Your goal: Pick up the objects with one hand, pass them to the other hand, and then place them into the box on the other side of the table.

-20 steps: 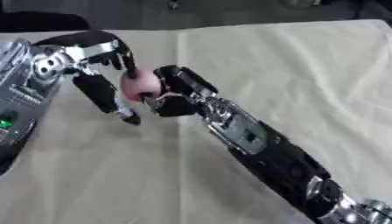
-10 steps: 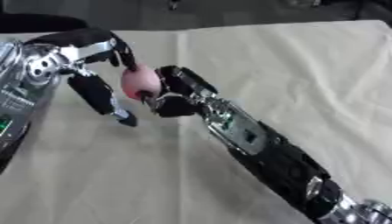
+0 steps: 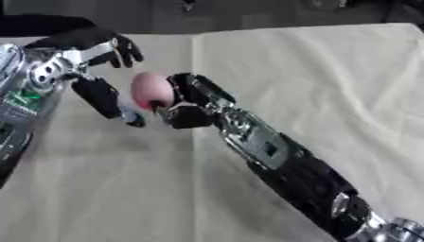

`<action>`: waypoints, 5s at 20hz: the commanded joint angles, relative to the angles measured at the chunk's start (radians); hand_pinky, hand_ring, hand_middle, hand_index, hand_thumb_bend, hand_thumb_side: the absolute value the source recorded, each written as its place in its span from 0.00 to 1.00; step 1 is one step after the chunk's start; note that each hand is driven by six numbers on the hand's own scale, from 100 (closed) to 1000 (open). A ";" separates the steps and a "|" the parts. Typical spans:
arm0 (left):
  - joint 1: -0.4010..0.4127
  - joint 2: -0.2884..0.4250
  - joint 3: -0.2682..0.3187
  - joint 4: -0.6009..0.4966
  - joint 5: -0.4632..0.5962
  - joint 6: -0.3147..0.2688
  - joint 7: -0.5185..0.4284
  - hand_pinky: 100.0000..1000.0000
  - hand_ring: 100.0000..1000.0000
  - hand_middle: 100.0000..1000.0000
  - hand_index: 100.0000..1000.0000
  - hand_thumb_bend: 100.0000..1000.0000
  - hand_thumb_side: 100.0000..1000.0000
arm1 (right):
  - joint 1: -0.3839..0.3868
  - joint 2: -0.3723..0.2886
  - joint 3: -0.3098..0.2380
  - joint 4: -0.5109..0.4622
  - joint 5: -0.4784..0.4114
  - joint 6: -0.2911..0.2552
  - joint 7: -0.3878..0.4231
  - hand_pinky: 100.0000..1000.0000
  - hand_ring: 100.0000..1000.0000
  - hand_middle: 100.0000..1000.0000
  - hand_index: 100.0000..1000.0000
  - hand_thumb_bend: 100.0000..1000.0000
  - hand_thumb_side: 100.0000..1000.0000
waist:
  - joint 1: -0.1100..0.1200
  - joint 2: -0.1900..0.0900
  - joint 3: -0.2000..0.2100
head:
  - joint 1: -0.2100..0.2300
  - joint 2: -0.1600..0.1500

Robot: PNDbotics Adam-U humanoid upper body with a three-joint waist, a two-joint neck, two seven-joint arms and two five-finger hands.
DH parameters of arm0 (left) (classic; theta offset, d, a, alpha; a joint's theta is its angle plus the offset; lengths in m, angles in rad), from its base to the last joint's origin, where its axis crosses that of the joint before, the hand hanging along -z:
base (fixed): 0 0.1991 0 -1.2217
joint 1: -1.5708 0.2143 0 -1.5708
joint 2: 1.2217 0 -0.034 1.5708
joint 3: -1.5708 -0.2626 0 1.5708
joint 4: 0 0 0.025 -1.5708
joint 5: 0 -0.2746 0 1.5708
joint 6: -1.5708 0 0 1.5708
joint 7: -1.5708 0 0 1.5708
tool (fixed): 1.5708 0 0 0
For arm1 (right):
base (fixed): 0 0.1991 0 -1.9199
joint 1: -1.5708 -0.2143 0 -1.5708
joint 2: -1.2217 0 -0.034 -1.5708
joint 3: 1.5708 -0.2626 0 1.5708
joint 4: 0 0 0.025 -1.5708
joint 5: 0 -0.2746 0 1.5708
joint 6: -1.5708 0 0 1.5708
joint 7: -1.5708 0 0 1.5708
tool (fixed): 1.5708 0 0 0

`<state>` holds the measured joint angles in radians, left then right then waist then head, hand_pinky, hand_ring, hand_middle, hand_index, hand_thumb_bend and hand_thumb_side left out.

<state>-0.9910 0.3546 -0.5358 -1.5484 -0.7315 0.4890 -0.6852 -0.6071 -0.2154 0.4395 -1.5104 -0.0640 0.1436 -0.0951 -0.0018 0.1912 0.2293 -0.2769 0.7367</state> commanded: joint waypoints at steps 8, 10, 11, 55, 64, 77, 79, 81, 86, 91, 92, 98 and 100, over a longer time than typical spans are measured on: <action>-0.013 -0.003 0.008 0.012 0.024 0.013 0.014 0.81 0.72 0.66 0.81 0.76 0.10 | -0.014 -0.007 -0.001 -0.028 -0.011 -0.007 0.009 0.65 0.48 0.46 0.47 0.00 0.00 | 0.001 -0.017 0.001 | -0.002 -0.008; -0.013 -0.006 0.007 0.017 0.034 0.013 0.011 0.81 0.72 0.66 0.80 0.76 0.10 | -0.015 -0.007 0.001 -0.030 -0.016 -0.018 0.021 0.65 0.48 0.46 0.47 0.00 0.00 | 0.001 -0.016 0.001 | -0.003 -0.007; -0.013 -0.007 0.007 0.020 0.039 0.013 0.010 0.81 0.72 0.66 0.80 0.77 0.10 | -0.015 -0.007 0.001 -0.031 -0.018 -0.024 0.027 0.65 0.48 0.46 0.47 0.00 0.00 | 0.001 -0.016 0.001 | -0.003 -0.006; -0.012 -0.029 -0.006 0.053 0.144 0.014 0.098 0.73 0.47 0.35 0.32 0.34 0.00 | -0.009 -0.013 0.002 -0.005 -0.019 -0.109 0.165 0.65 0.50 0.51 0.54 0.00 0.00 | 0.000 -0.012 0.001 | -0.008 -0.006; -0.009 -0.019 -0.001 0.038 0.108 0.058 0.098 0.68 0.41 0.24 0.23 0.48 0.00 | -0.008 -0.018 -0.005 -0.012 0.103 -0.091 0.193 0.72 0.66 0.73 0.81 0.29 0.14 | -0.001 -0.015 0.002 | -0.007 -0.007; 0.000 -0.009 0.013 0.026 0.094 0.076 0.126 0.67 0.40 0.22 0.21 0.49 0.00 | 0.000 -0.022 -0.015 -0.009 0.187 -0.126 0.229 0.75 0.72 0.80 0.89 0.32 0.16 | -0.001 -0.013 0.004 | -0.007 -0.006; 0.002 -0.006 0.017 0.024 0.093 0.076 0.131 0.67 0.40 0.22 0.21 0.49 0.00 | 0.001 -0.023 -0.019 -0.008 0.190 -0.123 0.230 0.75 0.72 0.80 0.89 0.32 0.16 | -0.001 -0.014 0.004 | -0.006 -0.007; 0.004 -0.004 0.017 0.023 0.095 0.077 0.133 0.67 0.40 0.22 0.21 0.48 0.00 | 0.002 -0.024 -0.021 -0.008 0.192 -0.122 0.228 0.75 0.72 0.80 0.89 0.33 0.16 | -0.002 -0.014 0.004 | -0.007 -0.009; 0.010 0.004 0.022 0.010 0.100 0.075 0.138 0.67 0.40 0.22 0.21 0.48 0.00 | 0.003 -0.028 -0.023 -0.009 0.200 -0.107 0.219 0.75 0.72 0.80 0.89 0.33 0.17 | -0.001 -0.014 0.004 | -0.007 -0.010; 0.019 0.043 0.066 -0.052 0.120 0.088 0.159 0.68 0.39 0.21 0.21 0.46 0.00 | 0.008 -0.041 -0.024 -0.008 0.208 -0.094 0.212 0.75 0.72 0.80 0.89 0.34 0.17 | 0.000 -0.019 0.005 | 0.000 -0.008; 0.022 0.061 0.080 -0.065 0.122 0.092 0.166 0.68 0.39 0.21 0.21 0.46 0.00 | 0.009 -0.046 -0.025 -0.009 0.207 -0.095 0.210 0.75 0.72 0.80 0.89 0.34 0.17 | 0.001 -0.021 0.005 | 0.006 -0.006; 0.064 0.190 0.187 -0.089 0.159 0.145 0.244 0.68 0.38 0.20 0.20 0.47 0.00 | 0.028 -0.098 -0.027 -0.033 0.182 -0.090 0.203 0.75 0.72 0.81 0.89 0.33 0.21 | 0.007 -0.035 0.008 | 0.054 0.012; 0.086 0.234 0.216 -0.080 0.175 0.161 0.270 0.68 0.38 0.20 0.20 0.47 0.00 | 0.038 -0.118 -0.032 -0.044 0.174 -0.089 0.194 0.75 0.72 0.80 0.88 0.33 0.21 | 0.007 -0.039 0.007 | 0.078 0.017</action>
<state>-0.8923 0.5372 -0.3529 -1.6169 -0.5686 0.6391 -0.4326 -0.5586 -0.3065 0.4196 -1.5248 0.1180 0.0539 0.1051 -0.0016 0.1910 0.2352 -0.2129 0.7471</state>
